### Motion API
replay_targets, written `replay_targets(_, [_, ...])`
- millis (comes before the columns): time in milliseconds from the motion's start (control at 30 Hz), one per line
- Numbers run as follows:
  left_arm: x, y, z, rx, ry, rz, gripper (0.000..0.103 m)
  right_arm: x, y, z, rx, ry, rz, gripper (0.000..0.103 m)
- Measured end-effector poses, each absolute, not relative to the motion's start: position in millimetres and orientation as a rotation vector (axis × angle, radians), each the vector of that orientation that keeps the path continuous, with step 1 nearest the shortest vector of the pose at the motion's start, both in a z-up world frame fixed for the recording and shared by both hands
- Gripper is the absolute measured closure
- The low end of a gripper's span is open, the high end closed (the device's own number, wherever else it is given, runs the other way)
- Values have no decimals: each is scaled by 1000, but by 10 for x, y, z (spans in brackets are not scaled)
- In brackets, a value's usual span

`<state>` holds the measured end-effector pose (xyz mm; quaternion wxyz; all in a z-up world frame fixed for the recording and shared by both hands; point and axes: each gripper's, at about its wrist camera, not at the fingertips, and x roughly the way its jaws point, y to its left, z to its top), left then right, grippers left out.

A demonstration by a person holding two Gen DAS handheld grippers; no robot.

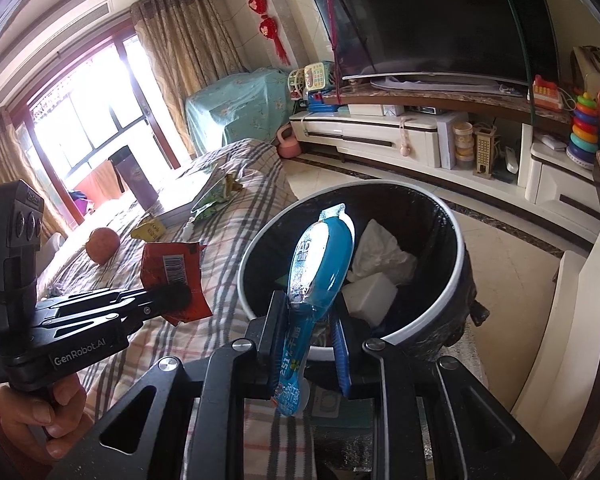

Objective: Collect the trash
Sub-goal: 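Carry the orange packet and blue toothbrush with both tools over the bin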

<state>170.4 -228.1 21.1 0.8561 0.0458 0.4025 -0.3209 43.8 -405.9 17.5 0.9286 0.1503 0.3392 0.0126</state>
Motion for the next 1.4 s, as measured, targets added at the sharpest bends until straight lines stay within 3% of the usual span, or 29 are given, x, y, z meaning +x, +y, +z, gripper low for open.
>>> replay_targets(1400, [1996, -2667, 208, 128, 851, -691, 97, 820, -4304, 168, 278, 725, -22, 82])
